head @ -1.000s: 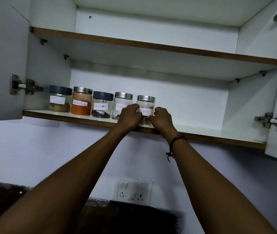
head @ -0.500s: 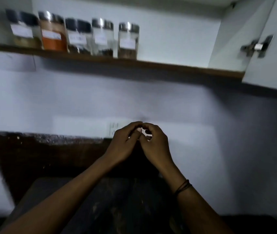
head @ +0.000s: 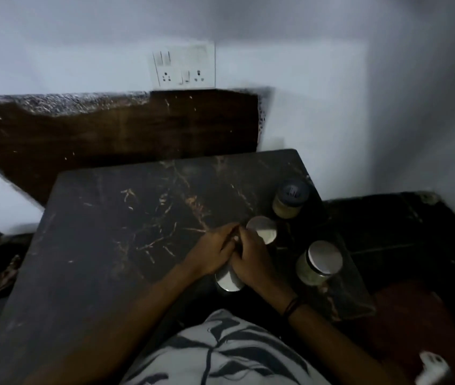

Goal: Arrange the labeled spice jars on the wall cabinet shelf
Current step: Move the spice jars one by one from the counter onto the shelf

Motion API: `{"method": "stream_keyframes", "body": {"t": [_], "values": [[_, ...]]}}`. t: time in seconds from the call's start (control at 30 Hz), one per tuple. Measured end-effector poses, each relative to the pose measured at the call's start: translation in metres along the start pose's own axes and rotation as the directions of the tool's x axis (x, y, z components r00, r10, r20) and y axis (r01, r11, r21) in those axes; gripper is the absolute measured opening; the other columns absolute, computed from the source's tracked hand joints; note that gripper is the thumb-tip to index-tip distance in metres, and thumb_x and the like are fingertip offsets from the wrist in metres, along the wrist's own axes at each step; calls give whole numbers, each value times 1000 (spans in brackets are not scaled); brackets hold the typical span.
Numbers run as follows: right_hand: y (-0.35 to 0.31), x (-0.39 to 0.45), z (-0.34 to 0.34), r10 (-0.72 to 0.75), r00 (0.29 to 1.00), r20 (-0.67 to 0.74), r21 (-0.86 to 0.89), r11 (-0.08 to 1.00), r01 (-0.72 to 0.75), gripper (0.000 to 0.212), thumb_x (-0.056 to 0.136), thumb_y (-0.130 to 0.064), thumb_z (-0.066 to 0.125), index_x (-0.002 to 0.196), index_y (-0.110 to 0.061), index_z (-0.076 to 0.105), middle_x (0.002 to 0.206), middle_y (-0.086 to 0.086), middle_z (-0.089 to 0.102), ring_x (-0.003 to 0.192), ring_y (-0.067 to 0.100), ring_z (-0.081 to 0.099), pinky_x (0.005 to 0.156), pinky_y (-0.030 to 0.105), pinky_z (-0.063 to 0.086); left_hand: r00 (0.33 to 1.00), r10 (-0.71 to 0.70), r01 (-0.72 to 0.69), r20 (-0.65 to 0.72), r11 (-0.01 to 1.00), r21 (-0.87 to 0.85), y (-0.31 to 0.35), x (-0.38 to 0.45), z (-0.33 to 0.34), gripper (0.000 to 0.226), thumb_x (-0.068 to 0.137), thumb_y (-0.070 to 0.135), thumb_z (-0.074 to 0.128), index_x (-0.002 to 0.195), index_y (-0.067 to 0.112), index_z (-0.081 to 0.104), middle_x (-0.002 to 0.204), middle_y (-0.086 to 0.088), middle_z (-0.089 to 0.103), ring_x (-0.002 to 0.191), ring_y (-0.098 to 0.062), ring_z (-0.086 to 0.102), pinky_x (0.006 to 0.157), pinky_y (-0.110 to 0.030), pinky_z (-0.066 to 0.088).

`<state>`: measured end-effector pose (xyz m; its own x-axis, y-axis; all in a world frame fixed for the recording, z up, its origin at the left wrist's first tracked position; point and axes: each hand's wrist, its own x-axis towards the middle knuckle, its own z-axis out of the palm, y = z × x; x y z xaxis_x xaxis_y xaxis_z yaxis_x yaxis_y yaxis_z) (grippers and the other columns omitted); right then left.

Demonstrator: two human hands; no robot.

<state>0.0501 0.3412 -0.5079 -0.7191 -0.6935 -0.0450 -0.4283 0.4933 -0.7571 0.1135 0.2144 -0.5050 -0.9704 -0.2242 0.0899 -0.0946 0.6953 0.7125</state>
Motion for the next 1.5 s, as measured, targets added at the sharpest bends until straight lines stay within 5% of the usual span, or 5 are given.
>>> {"method": "stream_keyframes", "body": {"t": [0.37, 0.6, 0.7, 0.9, 1.5], "values": [[37, -52, 13, -58, 973, 224, -43, 997, 69, 117, 73, -48, 80, 155, -11, 6, 154, 8, 25, 140, 19, 30, 110, 20, 20, 943, -319, 334, 99, 894, -298, -13, -31, 42, 31, 98, 30, 48, 91, 12, 72, 87, 1, 71, 74, -7, 61, 69, -27, 45], [40, -41, 15, 18, 1000, -21, 331, 944, -10, 89, 60, -36, 87, 134, -32, 38, 134, -8, 48, 123, 6, 50, 100, 23, 45, 845, -534, 438, 22, 668, -602, 3, -22, 26, 43, 107, 25, 36, 97, 7, 75, 95, -10, 77, 90, -22, 73, 79, -35, 56], [33, -23, 1, 41, 999, -25, 663, 749, -14, 77, 65, -21, 87, 127, -38, 45, 127, -10, 62, 117, 12, 61, 89, 26, 54, 796, -606, 350, 21, 431, -832, 17, -13, 1, 44, 106, 24, 33, 96, 7, 73, 89, -8, 78, 84, -18, 73, 71, -26, 57], [-4, 18, -30, 9, 1000, 13, 946, 323, -15, 46, 76, -23, 66, 119, -11, 56, 113, 15, 67, 101, 30, 65, 80, 38, 54, 887, -457, 130, -66, 384, -914, 28, -10, -33, 24, 100, 13, 44, 86, 13, 63, 84, -12, 60, 78, -19, 58, 69, -29, 51], [-90, 86, -65, -28, 999, -47, 919, 390, 54, 15, 96, -27, 47, 99, -15, 55, 92, 5, 69, 85, 19, 67, 70, 31, 56, 846, -470, -16, -250, 447, -894, 48, 44, -113, 17, 100, 26, 53, 103, 12, 62, 88, -4, 69, 77, -13, 67, 61, -25, 56]]}}
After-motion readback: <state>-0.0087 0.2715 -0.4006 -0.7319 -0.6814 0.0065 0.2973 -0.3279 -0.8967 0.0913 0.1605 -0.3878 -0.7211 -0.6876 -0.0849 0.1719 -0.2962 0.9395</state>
